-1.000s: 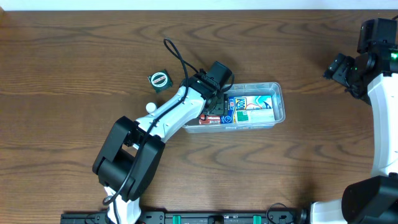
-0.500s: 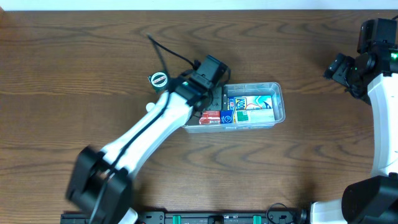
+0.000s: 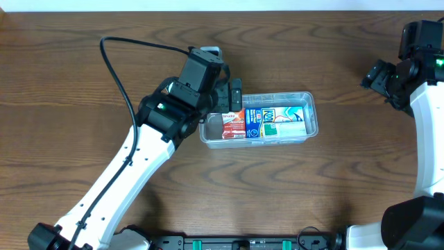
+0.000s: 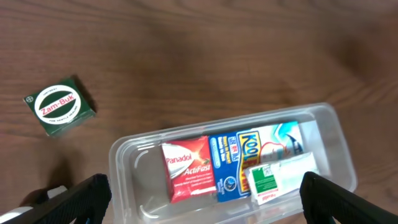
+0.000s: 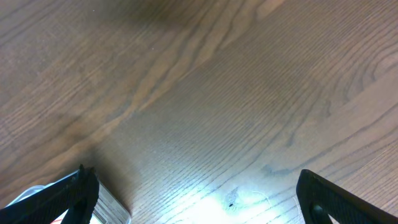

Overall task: Pack container
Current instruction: 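Raise the left gripper and move it over the green Zam-Buk tin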

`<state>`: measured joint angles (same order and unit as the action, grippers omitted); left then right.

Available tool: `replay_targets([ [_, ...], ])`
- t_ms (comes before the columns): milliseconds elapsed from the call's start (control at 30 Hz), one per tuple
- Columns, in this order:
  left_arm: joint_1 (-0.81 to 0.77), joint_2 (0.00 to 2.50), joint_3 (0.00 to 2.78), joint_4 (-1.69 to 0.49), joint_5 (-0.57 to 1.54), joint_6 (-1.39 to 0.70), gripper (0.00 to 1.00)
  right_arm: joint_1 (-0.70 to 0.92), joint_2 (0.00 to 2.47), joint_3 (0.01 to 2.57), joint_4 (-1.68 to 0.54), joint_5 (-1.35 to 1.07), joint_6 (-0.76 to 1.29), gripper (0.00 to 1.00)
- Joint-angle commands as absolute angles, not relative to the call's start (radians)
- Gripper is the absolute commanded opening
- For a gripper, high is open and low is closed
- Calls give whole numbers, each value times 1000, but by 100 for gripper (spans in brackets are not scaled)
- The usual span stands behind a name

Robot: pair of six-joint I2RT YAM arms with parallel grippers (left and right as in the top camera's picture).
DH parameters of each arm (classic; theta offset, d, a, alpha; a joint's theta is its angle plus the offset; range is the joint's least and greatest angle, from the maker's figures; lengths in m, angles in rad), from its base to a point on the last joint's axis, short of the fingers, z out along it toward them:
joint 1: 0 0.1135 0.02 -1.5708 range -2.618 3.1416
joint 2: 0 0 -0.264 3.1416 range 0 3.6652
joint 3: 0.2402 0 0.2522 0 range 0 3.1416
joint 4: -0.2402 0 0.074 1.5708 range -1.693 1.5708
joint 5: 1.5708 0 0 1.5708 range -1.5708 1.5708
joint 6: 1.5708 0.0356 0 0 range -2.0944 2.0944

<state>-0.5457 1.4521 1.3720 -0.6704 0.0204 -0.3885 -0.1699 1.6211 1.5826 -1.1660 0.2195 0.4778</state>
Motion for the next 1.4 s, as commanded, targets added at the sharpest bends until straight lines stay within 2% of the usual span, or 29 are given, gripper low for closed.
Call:
replay_targets([
  [0, -534, 1451, 1391, -669, -13, -339, 98, -170, 1622, 1584, -1168, 228, 474, 99],
  [267, -365, 1452, 1472, -733, -8, -453, 98, -170, 1622, 1584, -1167, 228, 474, 99],
  [600, -162, 1576, 1677, -927, -8, -449, 98, -170, 1622, 1584, -1168, 228, 474, 99],
  [867, -150, 1839, 1932, -1133, -13, -393, 98, -170, 1622, 1584, -1167, 228, 474, 99],
  [1367, -135, 2043, 1951, -1095, -12, -424, 98, -170, 1622, 1584, -1168, 228, 474, 99],
])
